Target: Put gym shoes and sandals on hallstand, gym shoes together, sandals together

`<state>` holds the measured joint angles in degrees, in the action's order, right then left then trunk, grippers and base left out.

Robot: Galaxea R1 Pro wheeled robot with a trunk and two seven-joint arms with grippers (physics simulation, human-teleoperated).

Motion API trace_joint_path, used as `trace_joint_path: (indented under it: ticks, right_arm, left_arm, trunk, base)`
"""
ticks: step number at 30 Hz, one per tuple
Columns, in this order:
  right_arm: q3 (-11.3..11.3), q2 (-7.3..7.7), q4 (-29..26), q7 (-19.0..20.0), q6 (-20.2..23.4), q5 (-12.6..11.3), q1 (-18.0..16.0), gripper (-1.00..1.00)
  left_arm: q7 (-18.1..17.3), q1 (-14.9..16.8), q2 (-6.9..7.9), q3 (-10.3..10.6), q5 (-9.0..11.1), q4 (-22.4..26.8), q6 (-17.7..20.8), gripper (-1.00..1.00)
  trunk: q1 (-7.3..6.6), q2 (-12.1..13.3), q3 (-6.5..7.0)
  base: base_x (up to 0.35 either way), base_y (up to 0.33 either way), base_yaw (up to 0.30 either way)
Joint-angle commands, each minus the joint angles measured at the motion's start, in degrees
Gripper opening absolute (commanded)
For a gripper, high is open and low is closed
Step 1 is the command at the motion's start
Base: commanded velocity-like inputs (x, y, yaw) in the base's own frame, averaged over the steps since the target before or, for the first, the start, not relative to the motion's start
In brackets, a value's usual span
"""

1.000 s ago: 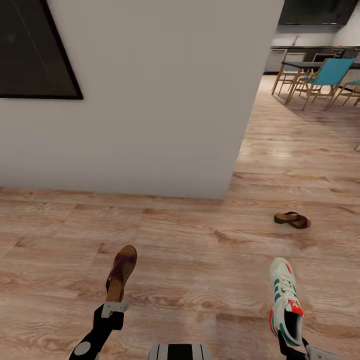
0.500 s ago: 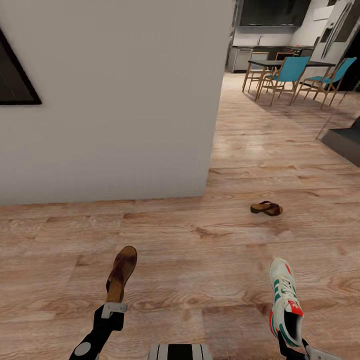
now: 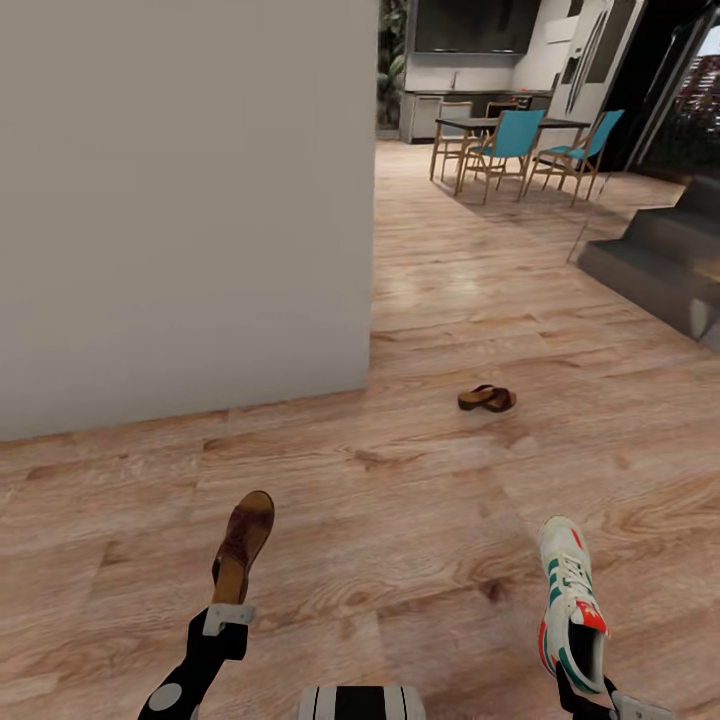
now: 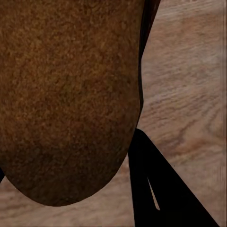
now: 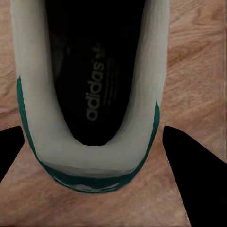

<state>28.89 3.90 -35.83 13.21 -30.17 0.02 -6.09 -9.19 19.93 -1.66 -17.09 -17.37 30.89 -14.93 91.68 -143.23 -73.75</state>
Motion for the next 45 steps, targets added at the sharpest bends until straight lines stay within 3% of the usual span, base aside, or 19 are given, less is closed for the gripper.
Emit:
trace_joint_path:
  ticks: [1,45]
  right_arm:
    - [0.29,-0.03,0.05,0.51,-0.15,-0.06,-0.06,-1.0]
    - [0.29,-0.03,0.05,0.51,-0.15,-0.02,-0.06,-1.0]
  left_arm:
    - [-0.41,0.02,-0.08,-0.49,-0.56,0.04,-0.17,-1.0]
    - [-0.37,0.02,-0.02,-0.57,-0.56,-0.61,-0.1,-1.0]
  trunk:
    - [-0.01,-0.01,-0.03]
    - [-0.01,-0.01,-0.03]
  base:
    - [0.0,0.0,-0.3]
    - [0.0,0.0,-0.3]
